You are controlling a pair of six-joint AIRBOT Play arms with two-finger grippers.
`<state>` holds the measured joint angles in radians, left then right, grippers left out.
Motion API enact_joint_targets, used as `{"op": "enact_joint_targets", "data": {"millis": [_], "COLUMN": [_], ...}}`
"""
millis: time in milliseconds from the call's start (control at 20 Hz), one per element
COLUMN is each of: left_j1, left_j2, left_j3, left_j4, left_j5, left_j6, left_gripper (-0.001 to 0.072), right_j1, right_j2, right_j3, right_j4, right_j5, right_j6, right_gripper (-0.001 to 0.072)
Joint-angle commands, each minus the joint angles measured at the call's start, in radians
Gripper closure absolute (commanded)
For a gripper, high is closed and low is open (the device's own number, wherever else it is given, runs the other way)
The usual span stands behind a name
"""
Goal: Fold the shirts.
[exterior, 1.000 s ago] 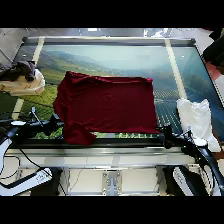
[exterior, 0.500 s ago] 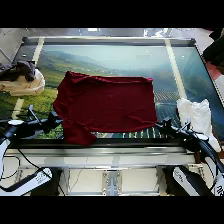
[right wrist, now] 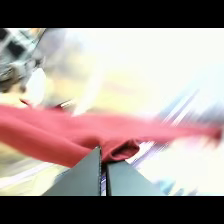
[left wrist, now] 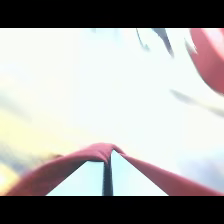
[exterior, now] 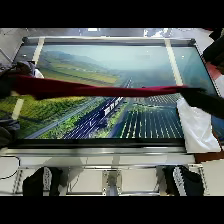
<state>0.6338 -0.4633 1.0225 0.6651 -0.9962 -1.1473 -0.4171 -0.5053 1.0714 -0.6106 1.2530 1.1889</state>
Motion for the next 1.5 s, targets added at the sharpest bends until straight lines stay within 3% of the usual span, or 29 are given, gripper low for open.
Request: {"op": "enact_joint_targets", "data": {"millis": [0,150,300,450,550,650,800,900,1050,1200,1300,1450], "left_j1": [0.082,0.058,0.050,0.003,-0.136,-0.327,-0.529,-0.582,-0.595,-0.591,-0.591,-0.591], "left_j2": [0.126,0.019,-0.127,-0.334,-0.481,-0.628,-0.855,-1.009,-1.207,-1.270,-1.261,-1.212], "left_j3": [0.308,0.545,0.585,0.585,0.584,0.575,0.562,0.562,0.563,0.564,0.567,0.566], "left_j4": [0.311,0.286,0.069,-0.138,-0.066,0.122,0.493,0.626,0.710,0.723,0.723,0.723], "left_j5": [-0.064,-0.137,-0.167,-0.278,-0.359,-0.420,-0.407,-0.354,-0.172,-0.003,0.015,-0.067], "left_j6": [-0.136,-0.128,-0.104,-0.056,-0.057,-0.058,-0.118,-0.125,-0.162,-0.215,-0.214,-0.215], "left_gripper": [0.0700,0.0700,0.0699,0.0700,0.0700,0.0699,0.0698,0.0698,0.0698,0.0697,0.0696,0.0697], "right_j1": [0.000,0.000,0.000,0.000,0.002,0.050,0.181,0.252,0.289,0.289,0.289,0.289], "right_j2": [0.076,-0.025,-0.144,-0.315,-0.454,-0.575,-0.752,-0.872,-1.049,-1.136,-1.145,-1.130], "right_j3": [0.390,0.623,0.650,0.650,0.631,0.589,0.481,0.398,0.377,0.438,0.488,0.545], "right_j4": [-0.227,-0.289,-0.296,-0.272,-0.230,-0.242,-0.365,-0.455,-0.464,-0.460,-0.462,-0.467], "right_j5": [0.038,0.072,0.073,0.079,0.124,0.153,0.129,0.031,-0.173,-0.323,-0.317,-0.197], "right_j6": [0.060,0.060,0.059,0.060,0.060,0.055,0.027,0.027,0.066,0.112,0.112,0.111], "right_gripper": [0.0701,0.0701,0.0700,0.0701,0.0701,0.0701,0.0700,0.0700,0.0701,0.0701,0.0700,0.0701]}}
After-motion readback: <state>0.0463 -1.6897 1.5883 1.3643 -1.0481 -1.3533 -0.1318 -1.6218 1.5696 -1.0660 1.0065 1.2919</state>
